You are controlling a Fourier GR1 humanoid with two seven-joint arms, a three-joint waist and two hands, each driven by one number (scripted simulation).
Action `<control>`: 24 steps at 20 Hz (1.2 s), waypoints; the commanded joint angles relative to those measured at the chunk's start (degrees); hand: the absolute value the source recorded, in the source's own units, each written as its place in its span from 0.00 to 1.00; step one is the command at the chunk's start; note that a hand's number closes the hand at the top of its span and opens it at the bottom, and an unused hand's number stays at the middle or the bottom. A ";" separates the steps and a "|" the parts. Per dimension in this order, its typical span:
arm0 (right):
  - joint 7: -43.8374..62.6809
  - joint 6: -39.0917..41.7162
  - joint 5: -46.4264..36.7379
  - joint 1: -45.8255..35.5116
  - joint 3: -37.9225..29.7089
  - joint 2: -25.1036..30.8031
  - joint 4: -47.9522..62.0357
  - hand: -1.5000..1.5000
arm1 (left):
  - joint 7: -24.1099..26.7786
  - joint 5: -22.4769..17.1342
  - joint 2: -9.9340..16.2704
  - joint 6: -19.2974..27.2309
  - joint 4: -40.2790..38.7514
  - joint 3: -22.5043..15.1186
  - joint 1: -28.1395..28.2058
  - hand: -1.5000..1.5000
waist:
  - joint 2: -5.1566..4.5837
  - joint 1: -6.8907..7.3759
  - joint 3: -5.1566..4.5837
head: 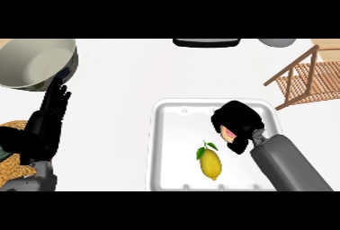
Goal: Pick the cupcake from the tray and place it in the tiered shelf
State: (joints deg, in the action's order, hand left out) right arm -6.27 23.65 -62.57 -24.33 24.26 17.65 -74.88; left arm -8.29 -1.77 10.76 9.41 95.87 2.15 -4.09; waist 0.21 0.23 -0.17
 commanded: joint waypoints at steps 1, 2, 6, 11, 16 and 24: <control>-2.28 -3.65 -3.45 0.00 -0.65 -1.03 0.80 1.00 | 1.47 0.43 0.37 -1.21 0.77 1.14 1.90 0.50 | -0.20 0.03 0.17; -4.22 -9.11 -0.93 9.45 -2.39 3.98 -2.72 1.00 | 0.15 0.98 -0.96 0.86 2.50 -0.05 2.35 0.50 | -0.09 -0.55 0.20; -6.68 -11.12 8.87 16.74 -18.27 12.07 -0.03 1.00 | 0.25 -0.87 1.63 0.06 1.65 3.70 3.07 0.50 | 0.11 -3.32 0.34; -19.01 -9.51 21.34 24.47 -30.04 18.63 1.96 1.00 | 0.40 0.29 0.02 0.84 2.00 1.90 1.89 0.50 | -0.01 -2.52 0.22; -23.47 -0.54 31.87 32.11 -37.80 22.16 -6.10 1.00 | -4.23 -0.72 0.95 -0.37 6.24 1.73 2.54 0.50 | 0.16 -1.64 0.14; -9.08 11.64 56.06 28.37 -56.62 20.33 -13.13 1.00 | -1.75 1.63 -1.15 1.15 3.51 0.23 3.48 0.50 | 0.27 -2.09 -0.02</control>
State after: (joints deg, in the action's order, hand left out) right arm -22.23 30.07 -16.51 4.91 -24.49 37.83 -85.15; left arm -9.74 -0.68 10.26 10.18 99.14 3.06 -0.96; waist 0.47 -2.14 -0.15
